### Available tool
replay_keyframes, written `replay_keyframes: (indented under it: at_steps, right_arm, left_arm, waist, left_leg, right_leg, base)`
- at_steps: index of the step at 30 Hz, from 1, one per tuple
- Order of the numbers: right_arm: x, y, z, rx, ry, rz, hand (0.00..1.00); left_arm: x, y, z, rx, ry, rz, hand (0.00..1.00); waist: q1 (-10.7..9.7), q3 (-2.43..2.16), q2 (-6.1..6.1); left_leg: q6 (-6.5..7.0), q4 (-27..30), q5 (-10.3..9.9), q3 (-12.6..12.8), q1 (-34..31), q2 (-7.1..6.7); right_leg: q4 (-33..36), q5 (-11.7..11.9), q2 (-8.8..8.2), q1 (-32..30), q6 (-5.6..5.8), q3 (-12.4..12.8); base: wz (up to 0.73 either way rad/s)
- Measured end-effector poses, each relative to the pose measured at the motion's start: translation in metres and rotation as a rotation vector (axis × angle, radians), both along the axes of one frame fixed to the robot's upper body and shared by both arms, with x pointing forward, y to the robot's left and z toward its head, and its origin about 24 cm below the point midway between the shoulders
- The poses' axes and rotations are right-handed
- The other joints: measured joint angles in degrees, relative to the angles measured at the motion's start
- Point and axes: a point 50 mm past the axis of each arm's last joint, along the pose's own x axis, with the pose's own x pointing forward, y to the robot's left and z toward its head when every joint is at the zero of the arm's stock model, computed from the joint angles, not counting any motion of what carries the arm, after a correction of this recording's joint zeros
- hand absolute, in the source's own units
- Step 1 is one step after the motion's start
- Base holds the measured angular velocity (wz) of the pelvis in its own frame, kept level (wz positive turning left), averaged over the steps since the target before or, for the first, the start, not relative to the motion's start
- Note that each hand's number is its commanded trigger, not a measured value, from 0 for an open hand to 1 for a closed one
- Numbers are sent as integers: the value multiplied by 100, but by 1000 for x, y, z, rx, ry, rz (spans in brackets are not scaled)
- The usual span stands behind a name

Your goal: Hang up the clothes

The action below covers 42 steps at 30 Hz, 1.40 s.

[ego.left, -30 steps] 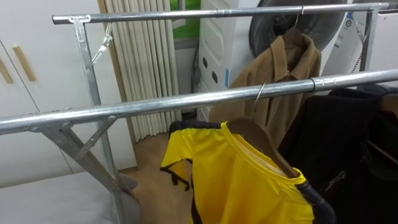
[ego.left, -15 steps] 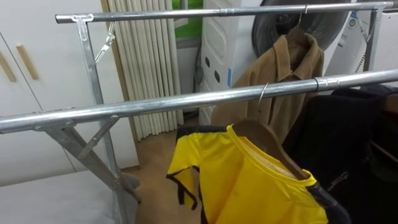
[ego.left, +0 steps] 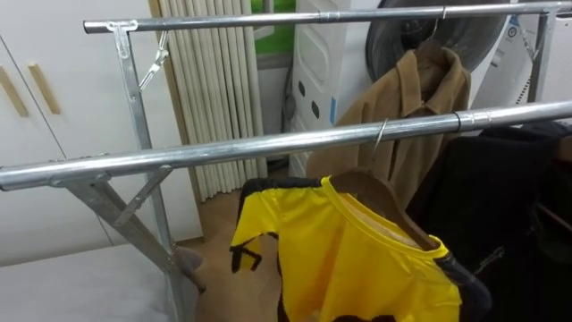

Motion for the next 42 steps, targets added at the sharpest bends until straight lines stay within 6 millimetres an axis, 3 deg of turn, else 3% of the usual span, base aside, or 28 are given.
replay_keyframes:
  at_steps: [12, 16, 21, 25, 26, 28, 30, 32, 33, 35, 38, 40, 42]
  right_arm:
    - [5, 0, 0, -2, -10, 27, 0]
    - [13, -5, 2, -5, -28, 89, 0]
    - [24, -13, 5, -35, -46, 198, 0]
    - [37, -18, 7, -71, -44, 301, 0]
    - [43, -21, 9, -90, -44, 337, 0]
    - [49, -22, 10, -105, -43, 363, 0]
    - [48, -25, 10, -116, -25, 376, 0]
    - [47, -27, 10, -121, 6, 403, 0]
    - [48, -27, 10, -122, 12, 417, 0]
    - [52, -28, 11, -124, 12, 417, 0]
    - [63, -26, 13, -122, -32, 421, 0]
    - [69, -25, 14, -119, -55, 435, 0]
    - [72, -23, 14, -117, -63, 442, 0]
  left_arm:
    - [7, -1, 0, 12, -14, 4, 0]
    - [10, -2, 0, 15, -27, 1, 0]
    - [12, -4, 0, 21, -45, -7, 0]
    - [9, -2, 0, 37, -34, -16, 0]
    - [9, -1, 0, 38, -32, -18, 0]
    - [6, -1, 0, 37, -17, -15, 0]
    - [2, 1, 0, 38, -1, -12, 0]
    - [-1, 6, 2, 49, 27, -32, 0]
    - [0, 7, 2, 51, 29, -41, 0]
    - [1, 11, 3, 61, 43, -57, 0]
    - [6, 13, 3, 66, 45, -115, 0]
    - [8, 13, 3, 75, 56, -153, 0]
    - [11, 12, 3, 77, 60, -170, 0]
  waist:
    - [31, 24, 30]
    - [22, 8, 70]
    - [34, 17, 166]
    - [78, 45, 119]
    - [96, 23, 150]
    - [147, 85, 83]
    - [225, 80, 66]
    - [290, 66, -1]
    - [340, 62, -17]
    - [346, 58, -13]
    - [325, 60, -12]
    - [290, 60, -14]
    - [271, 63, -24]
  left_leg:
    - [0, 31, 0, 1, 5, 0]
    - [-1, 120, -1, -99, -208, -8]
    - [-10, 354, 5, -181, -491, 7]
    - [-66, 473, 125, -177, -800, 4]
    - [-74, 534, 172, -143, -909, 13]
    - [-90, 597, 256, -48, -1025, 31]
    - [-95, 780, 283, 426, -1139, 208]
    - [-20, 1316, 205, 1194, -1228, 463]
    - [12, 1498, 156, 1312, -1225, 532]
    - [-28, 2040, -52, 1574, -1131, 793]
    - [-91, 2041, -227, 1792, -782, 889]
    - [-182, 1805, -291, 1916, -619, 871]
    - [-204, 1447, -319, 1967, -513, 765]
  right_leg:
    - [52, -22, -5, -4, -20, -39]
    - [148, -68, -56, -179, -29, -164]
    - [151, -120, -191, -217, -80, -632]
    - [213, -218, -410, -283, -121, -1302]
    - [198, -241, -485, -276, -133, -1564]
    - [201, -304, -589, -241, -148, -1909]
    - [185, -388, -699, -171, -193, -2365]
    - [224, -512, -833, -92, -207, -2968]
    - [248, -549, -851, -90, -216, -3068]
    - [311, -666, -897, -52, -216, -3636]
    - [312, -718, -928, 11, -223, -4308]
    - [320, -732, -955, 19, -219, -4667]
    - [317, -732, -1003, 9, -219, -5010]
  base:
    - [0]
    - [16]
    - [49]
    - [86]
    - [102]
    - [110]
    - [129]
    - [137]
    - [116]
    - [132]
    - [130]
    - [103]
    - [103]
